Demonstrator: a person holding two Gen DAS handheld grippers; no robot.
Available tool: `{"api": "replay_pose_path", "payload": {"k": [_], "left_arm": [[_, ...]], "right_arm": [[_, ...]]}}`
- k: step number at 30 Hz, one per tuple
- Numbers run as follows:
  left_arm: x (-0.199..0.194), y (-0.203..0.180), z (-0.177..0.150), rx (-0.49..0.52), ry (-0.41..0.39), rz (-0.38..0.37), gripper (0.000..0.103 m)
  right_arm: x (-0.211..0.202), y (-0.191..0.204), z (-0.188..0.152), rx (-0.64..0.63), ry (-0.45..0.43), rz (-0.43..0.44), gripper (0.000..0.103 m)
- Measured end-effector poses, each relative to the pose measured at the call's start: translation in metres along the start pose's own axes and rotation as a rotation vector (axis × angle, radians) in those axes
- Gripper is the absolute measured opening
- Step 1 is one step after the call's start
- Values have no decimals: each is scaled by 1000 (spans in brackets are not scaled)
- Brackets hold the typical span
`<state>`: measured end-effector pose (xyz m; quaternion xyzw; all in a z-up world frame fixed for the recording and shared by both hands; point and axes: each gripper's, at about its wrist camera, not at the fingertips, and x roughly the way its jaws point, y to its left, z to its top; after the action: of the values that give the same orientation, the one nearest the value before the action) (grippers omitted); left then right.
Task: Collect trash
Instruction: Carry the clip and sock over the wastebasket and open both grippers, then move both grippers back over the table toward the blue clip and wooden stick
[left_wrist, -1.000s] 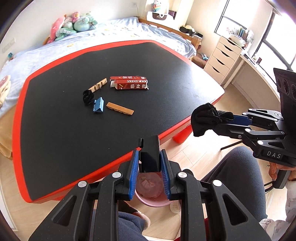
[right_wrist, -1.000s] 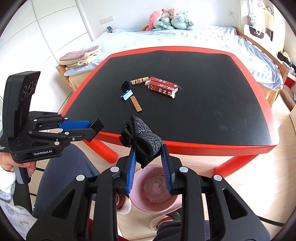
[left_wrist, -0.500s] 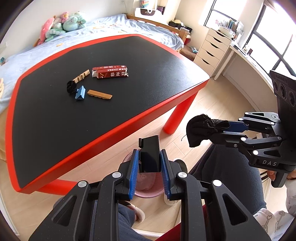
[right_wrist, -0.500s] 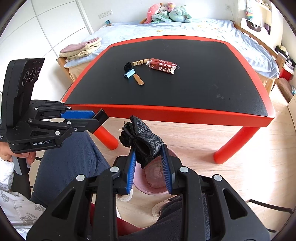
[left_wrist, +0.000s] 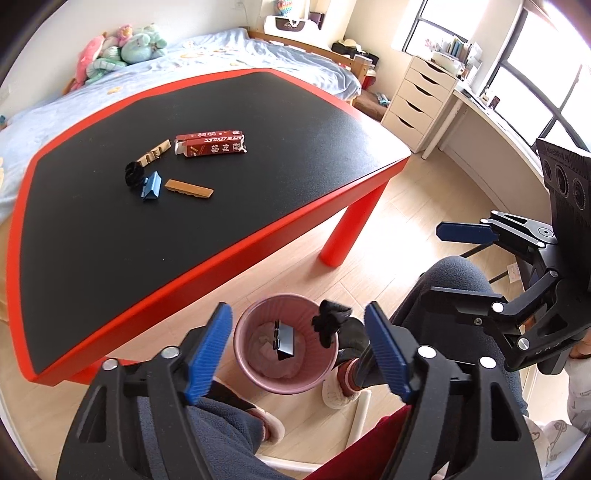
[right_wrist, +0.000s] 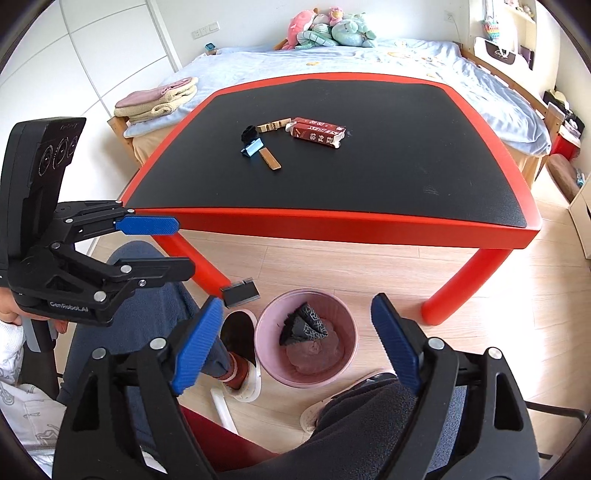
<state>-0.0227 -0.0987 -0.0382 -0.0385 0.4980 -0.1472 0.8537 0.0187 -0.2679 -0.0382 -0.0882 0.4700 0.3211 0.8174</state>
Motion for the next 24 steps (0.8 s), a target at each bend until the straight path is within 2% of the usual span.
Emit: {"api": "replay_pose_path", "payload": {"k": [4, 8, 24], "left_arm": [[-1, 4, 0, -16, -4, 25, 95], [-3, 8, -2, -30, -6, 40, 95], [-10, 20, -6, -67, -17, 69, 95]], "right_arm": [[2, -2, -2, 11, 14, -3, 95], [5, 0, -4, 13, 26, 0, 96], [11, 9, 1, -12, 40, 18, 97]]}}
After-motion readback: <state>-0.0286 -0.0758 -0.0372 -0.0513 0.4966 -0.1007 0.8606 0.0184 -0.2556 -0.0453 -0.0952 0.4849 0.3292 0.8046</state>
